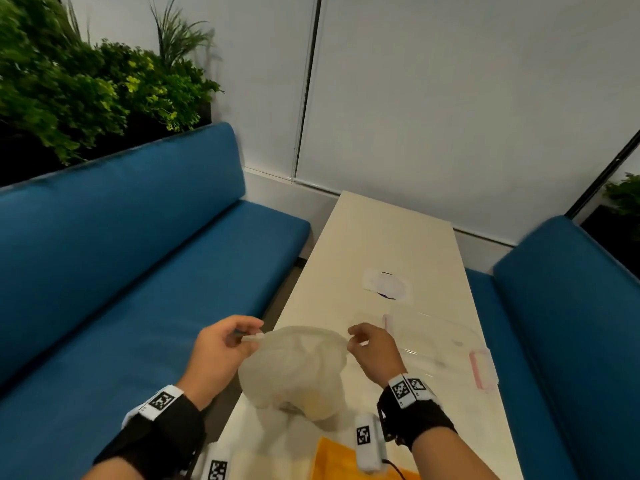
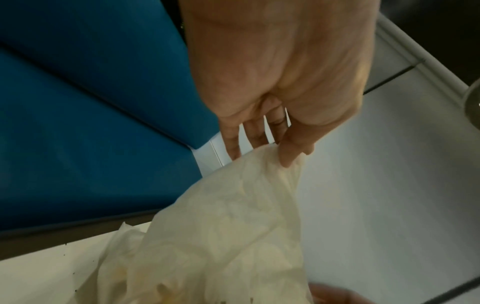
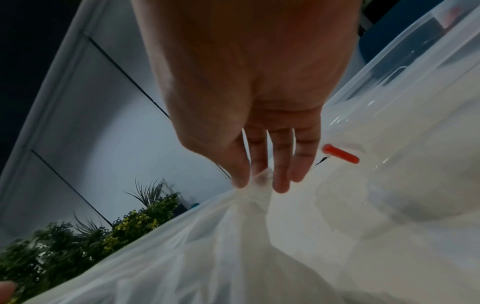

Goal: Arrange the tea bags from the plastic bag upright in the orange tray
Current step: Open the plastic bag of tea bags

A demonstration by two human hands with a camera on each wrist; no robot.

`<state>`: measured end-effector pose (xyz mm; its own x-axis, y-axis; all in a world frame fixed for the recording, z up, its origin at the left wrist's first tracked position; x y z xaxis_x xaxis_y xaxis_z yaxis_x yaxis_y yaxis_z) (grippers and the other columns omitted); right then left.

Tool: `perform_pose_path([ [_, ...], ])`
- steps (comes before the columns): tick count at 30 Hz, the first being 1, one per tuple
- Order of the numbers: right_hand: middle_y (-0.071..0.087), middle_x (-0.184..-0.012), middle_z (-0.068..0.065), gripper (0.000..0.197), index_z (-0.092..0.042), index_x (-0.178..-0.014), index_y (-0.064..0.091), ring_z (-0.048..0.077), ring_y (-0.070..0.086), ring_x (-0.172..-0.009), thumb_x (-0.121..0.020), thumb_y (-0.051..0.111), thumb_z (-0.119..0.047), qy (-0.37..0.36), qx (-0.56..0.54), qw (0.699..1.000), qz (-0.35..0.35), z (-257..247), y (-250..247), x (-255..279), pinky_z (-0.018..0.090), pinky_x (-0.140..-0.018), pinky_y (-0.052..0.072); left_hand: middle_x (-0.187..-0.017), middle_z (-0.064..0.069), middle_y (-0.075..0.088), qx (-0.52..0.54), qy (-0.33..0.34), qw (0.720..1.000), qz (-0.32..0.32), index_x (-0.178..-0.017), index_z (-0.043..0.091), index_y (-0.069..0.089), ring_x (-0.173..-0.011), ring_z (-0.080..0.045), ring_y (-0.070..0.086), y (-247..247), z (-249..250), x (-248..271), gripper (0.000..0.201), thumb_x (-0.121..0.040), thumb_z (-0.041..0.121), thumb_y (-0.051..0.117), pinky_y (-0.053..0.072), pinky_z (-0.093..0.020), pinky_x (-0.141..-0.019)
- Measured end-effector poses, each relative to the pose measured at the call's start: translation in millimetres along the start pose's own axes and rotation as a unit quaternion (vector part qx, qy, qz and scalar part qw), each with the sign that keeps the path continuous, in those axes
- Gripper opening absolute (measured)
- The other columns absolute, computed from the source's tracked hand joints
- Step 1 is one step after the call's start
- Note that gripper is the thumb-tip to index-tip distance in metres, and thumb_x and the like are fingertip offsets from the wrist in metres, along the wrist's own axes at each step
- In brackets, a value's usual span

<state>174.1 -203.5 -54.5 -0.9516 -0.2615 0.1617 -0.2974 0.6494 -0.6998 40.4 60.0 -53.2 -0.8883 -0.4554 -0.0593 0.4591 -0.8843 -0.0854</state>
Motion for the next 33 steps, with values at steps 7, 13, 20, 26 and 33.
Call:
perform_pose_path([
  [7,0.07,-0.078,-0.009,0.021,-0.023,-0.073,0.07,0.002,0.061,-0.08,-0.085,0.067,-0.006,-0.036,-0.035,0.996,0.08,-3.2,-33.9,21.9,0.028,-0.093,0.048,-0.092,-0.005,0.08,0.039,-0.019,0.999,-0.028,-0.094,0.01,0.078,-0.092,-0.021,0.074,-16.6,11.8,5.0,0.015,-0.085,-0.002,0.075,0.055,-0.027,-0.084],
  [13,0.064,-0.092,-0.006,0.019,-0.029,-0.076,0.066,0.016,0.063,-0.078,-0.087,0.069,-0.015,-0.072,-0.005,0.992,0.104,-11.3,-61.7,42.8,0.026,-0.075,0.048,-0.091,0.0,0.079,0.028,0.014,0.999,0.006,-0.088,0.018,0.082,-0.09,-0.015,0.073,-20.0,27.8,8.7,0.013,-0.083,0.006,0.08,0.055,-0.019,-0.08],
  [20,0.053,-0.115,-0.018,0.03,-0.036,-0.118,0.064,0.004,0.043,-0.114,-0.089,0.065,-0.042,-0.317,0.147,0.936,0.048,-113.4,-9.0,76.8,0.026,-0.098,0.035,-0.089,0.0,0.078,0.004,0.064,0.998,-0.001,-0.076,0.029,0.081,-0.081,-0.01,0.071,-14.3,36.5,17.5,0.033,-0.079,-0.004,0.079,0.056,-0.02,-0.08],
  [26,0.063,-0.103,-0.009,0.024,-0.029,-0.109,0.069,0.014,0.053,-0.101,-0.099,0.051,-0.04,-0.332,0.216,0.918,0.002,-156.9,54.1,74.1,0.035,-0.087,0.038,-0.079,-0.005,0.078,0.016,0.038,0.999,-0.01,-0.076,0.026,0.081,-0.074,-0.012,0.073,-18.9,38.2,26.0,0.035,-0.08,-0.009,0.077,0.055,-0.016,-0.069],
  [33,0.064,-0.102,-0.013,0.016,-0.03,-0.099,0.07,0.009,0.054,-0.101,-0.098,0.055,-0.035,-0.292,0.229,0.928,0.041,-118.6,16.7,75.0,0.034,-0.092,0.039,-0.072,-0.005,0.076,0.003,0.017,1.0,0.026,-0.074,0.03,0.08,-0.069,-0.012,0.071,-36.6,29.9,32.1,0.038,-0.082,-0.006,0.077,0.055,-0.026,-0.068],
])
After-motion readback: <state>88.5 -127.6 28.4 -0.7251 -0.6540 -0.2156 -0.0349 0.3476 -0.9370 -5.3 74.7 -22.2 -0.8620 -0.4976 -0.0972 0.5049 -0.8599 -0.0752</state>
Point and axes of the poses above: each hand's wrist, its own x-axis away from the middle knuckle, its own y-axis out of the palm, z = x × y, the point moved 5 cm from there along -x, towards the middle knuckle
